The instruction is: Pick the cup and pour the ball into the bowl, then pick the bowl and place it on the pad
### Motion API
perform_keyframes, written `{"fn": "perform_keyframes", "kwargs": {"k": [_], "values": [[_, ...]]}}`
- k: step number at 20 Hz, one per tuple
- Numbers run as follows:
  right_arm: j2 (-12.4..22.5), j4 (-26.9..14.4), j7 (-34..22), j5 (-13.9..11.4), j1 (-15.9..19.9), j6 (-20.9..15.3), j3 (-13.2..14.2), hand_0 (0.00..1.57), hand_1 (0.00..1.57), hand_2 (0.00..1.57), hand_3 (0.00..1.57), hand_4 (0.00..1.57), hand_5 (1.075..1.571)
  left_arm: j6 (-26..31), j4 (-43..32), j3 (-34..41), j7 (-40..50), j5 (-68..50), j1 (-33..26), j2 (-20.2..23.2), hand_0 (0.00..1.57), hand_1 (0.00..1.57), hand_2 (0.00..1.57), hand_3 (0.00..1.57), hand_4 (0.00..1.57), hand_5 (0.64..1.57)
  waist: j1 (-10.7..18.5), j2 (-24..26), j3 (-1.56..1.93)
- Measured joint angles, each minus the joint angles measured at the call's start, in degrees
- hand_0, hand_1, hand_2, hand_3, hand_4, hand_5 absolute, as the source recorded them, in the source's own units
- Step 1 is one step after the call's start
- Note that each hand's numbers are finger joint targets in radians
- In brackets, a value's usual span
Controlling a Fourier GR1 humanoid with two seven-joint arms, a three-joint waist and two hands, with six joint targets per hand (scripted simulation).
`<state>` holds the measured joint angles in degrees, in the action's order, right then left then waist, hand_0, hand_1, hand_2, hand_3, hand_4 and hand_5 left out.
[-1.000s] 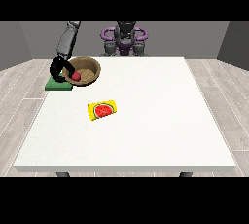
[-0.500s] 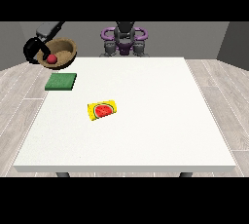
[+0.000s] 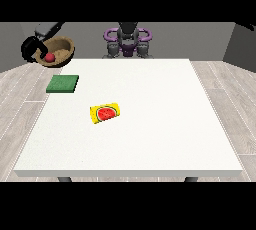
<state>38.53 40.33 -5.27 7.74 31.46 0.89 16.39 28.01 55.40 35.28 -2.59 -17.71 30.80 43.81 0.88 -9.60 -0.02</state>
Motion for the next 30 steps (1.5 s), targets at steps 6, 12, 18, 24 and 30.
{"fn": "perform_keyframes", "kwargs": {"k": [6, 12, 18, 24, 30], "values": [[-3.45, -2.99, 2.81, 0.96, 0.1, -1.86, 1.68, 1.57, 1.57, 1.57, 0.53, 1.03, 1.571, -0.34, 1.34, -1.0, -0.98, -0.66, 0.05, -0.57, 0.0, 0.0, 0.0, 0.0, 1.21, 1.555, 1.9, -1.83, 0.03], [-4.77, -4.85, 3.86, 2.29, 0.95, -1.62, 3.11, 1.57, 1.57, 1.57, 0.74, 0.9, 1.569, -0.68, 0.74, -1.27, -1.35, -1.19, 0.66, 0.77, 0.0, 0.0, 0.0, 0.0, 1.2, 1.559, 1.57, -2.67, 0.04], [-2.6, -7.77, 3.1, 3.03, 1.28, -3.76, 5.4, 1.57, 1.57, 1.57, 0.98, 0.0, 1.554, -0.49, 1.25, -1.48, -0.51, -2.22, 0.7, 1.79, 0.0, 0.0, 0.0, 0.0, 1.2, 1.561, 2.11, -2.88, 0.06], [-1.11, -8.42, 4.78, 3.69, 2.0, -6.11, 7.3, 1.45, 1.45, 1.39, 0.8, 0.0, 1.536, 2.04, -1.0, -0.16, -1.57, -3.84, 0.34, 4.68, 0.0, 0.0, 0.0, 0.0, 1.19, 1.562, 2.67, -4.21, 0.03], [-4.44, -7.96, 6.74, 4.67, 4.1, -8.87, 7.82, 1.38, 1.38, 1.34, 0.72, 0.0, 1.536, 2.1, -2.64, -0.11, -4.2, -3.41, 0.44, 5.79, 0.0, 0.0, 0.0, 0.0, 1.19, 1.564, 2.95, -6.03, -0.04]]}}
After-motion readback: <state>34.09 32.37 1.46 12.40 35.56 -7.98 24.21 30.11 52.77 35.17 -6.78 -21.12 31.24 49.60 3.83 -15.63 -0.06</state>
